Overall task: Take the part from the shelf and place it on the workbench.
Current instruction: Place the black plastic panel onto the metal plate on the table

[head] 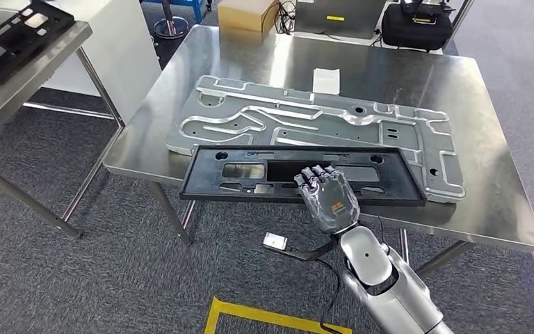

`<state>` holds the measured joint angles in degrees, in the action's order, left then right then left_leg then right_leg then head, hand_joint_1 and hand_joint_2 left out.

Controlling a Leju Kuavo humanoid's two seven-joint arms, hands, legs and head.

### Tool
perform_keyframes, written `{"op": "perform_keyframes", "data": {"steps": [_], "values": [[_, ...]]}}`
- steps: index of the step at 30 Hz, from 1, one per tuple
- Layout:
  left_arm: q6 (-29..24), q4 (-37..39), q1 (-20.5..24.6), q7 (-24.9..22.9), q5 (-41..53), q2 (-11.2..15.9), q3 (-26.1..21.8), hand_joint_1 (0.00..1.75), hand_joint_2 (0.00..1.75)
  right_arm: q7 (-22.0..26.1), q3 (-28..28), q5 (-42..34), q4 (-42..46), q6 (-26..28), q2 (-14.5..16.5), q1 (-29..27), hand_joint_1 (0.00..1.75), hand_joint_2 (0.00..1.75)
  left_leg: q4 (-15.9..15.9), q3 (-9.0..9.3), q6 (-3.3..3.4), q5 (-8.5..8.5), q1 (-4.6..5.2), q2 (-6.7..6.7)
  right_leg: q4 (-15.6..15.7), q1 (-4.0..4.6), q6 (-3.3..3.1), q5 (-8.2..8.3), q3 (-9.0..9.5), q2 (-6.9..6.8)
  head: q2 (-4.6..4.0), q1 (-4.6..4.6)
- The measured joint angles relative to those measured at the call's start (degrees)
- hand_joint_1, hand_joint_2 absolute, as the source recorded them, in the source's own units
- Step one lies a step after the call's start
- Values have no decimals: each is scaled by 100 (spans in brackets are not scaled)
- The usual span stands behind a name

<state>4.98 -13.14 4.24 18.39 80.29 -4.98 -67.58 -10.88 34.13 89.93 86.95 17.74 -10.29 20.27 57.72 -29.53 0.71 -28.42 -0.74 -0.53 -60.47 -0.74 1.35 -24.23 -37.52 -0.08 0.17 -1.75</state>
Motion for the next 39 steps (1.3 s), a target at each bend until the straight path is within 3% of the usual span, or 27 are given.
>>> {"op": "perform_keyframes", "data": {"steps": [2, 5, 7, 9, 10, 11, 12, 14, 16, 19, 21, 25, 26, 27, 29, 31, 33, 35, 39], "values": [[1, 1, 8, -2, -3, 0, 0, 0, 175, 7, -31, -1, 16, -10, -3, -3, 175, 175, -10, 41, -82, -50, 7, 3, 152, 44, -96, 4, 32, -2, 0, 11], [-1, 1, 12, -2, -5, 3, -1, 0, 175, 14, -77, -1, 45, -13, -6, -11, 175, 175, 163, 67, -170, -107, 3, 12, 228, 29, -237, -36, 187, 10, -1, 18], [-2, 1, 22, -1, -9, 3, 0, 0, 175, 16, -94, -1, 53, -13, -4, 7, 175, 175, 739, -234, -201, -261, -10, 17, 257, 27, -303, -98, 305, 10, -2, 38], [-2, 2, 21, -2, -10, 1, 0, 0, 175, 23, -98, -1, 53, -13, -2, 4, 175, 175, 1460, -716, -218, -539, -12, 18, 258, 53, -340, -189, 399, 12, -1, 54], [-2, 2, 12, -3, -10, 1, 0, 0, 175, 33, -99, -1, 52, -13, -2, -10, 175, 175, 1645, -890, -217, -614, -10, 19, 257, 71, -348, -240, 458, 17, -1, 55], [-4, 2, 3, -3, -11, 1, -1, 0, 175, 48, -103, -1, 51, -15, -2, -24, 175, 175, 1637, -980, -202, -571, -5, 19, 256, 91, -353, -294, 528, 23, 0, 55], [-6, 2, -4, -2, -15, 1, -1, 0, 175, 64, -107, -1, 50, -17, 0, -33, 175, 175, 1420, -971, -172, -393, 5, 19, 256, 108, -354, -349, 607, 29, 0, 55], [-10, 2, -9, -1, -27, 13, -4, 0, 175, 101, -124, -1, 46, -27, 9, -34, 175, 175, 694, -830, -56, 189, 52, 21, 256, 134, -346, -465, 756, 31, 0, 48], [-10, 3, -6, -1, -39, 28, -7, 0, 175, 139, -147, -1, 34, -51, 30, -22, 175, 175, 197, -736, 40, 507, 108, 29, 271, 135, -303, -544, 806, 35, -1, 34], [-9, 5, -5, 1, -45, 30, -9, 0, 175, 197, -189, 1, 16, -70, 69, -12, 175, 175, 12, -628, 103, 528, 114, 30, 235, 123, -201, -548, 833, 37, -1, 34], [-8, 6, -1, 8, -45, 26, -9, 0, 175, 217, -226, 1, 3, -83, 88, 22, 175, 175, -92, -470, 145, 511, 71, 22, -65, 117, -137, -598, 724, 37, -1, 15], [0, 7, 29, 18, -35, 28, -9, 0, 175, 302, -248, 1, -131, -208, 163, 110, 175, 175, -132, -285, 152, 379, 42, 12, -1249, 14, -5, -1026, -131, 34, 0, -5], [3, 7, 27, 20, -32, 28, -9, 0, 175, 319, -247, 1, -181, -231, 186, 108, 175, 175, -127, -233, 137, 331, 34, 7, -1279, -14, 23, -1000, -242, 31, 1, -5], [3, 7, 24, 20, -28, 28, -9, 0, 175, 332, -247, 1, -225, -244, 206, 106, 175, 175, -119, -173, 118, 278, 23, 2, -1122, -39, 47, -850, -260, 26, 0, -5], [3, 7, 19, 22, -26, 27, -9, 0, 175, 346, -247, 1, -287, -257, 231, 113, 175, 175, -97, -43, 63, 157, 4, -3, -402, -79, 88, -283, -96, 9, 0, -12], [4, 7, 27, 26, -25, 26, -8, 0, 175, 354, -247, 1, -332, -262, 254, 129, 175, 175, -71, 32, -22, 48, 1, -8, 131, -64, 46, 32, 46, 1, 0, -11], [5, 7, 37, 32, -25, 26, -7, 0, 175, 361, -245, 1, -377, -266, 289, 138, 175, 175, -46, 64, -106, -6, 7, -9, 203, -26, -71, 11, 72, 14, 1, -2], [5, 7, 41, 36, -25, 26, -7, 0, 175, 362, -244, 0, -413, -265, 317, 143, 175, 175, -24, 93, -147, -18, 2, -4, 199, -23, -147, 14, 109, 29, 0, -1], [5, 7, 45, 38, -25, 30, -7, 0, 175, 359, -245, -1, -436, -263, 330, 149, 175, 175, 35, 77, -159, -26, -11, 1, 215, -31, -178, -1, 158, 32, 0, 0]]}}
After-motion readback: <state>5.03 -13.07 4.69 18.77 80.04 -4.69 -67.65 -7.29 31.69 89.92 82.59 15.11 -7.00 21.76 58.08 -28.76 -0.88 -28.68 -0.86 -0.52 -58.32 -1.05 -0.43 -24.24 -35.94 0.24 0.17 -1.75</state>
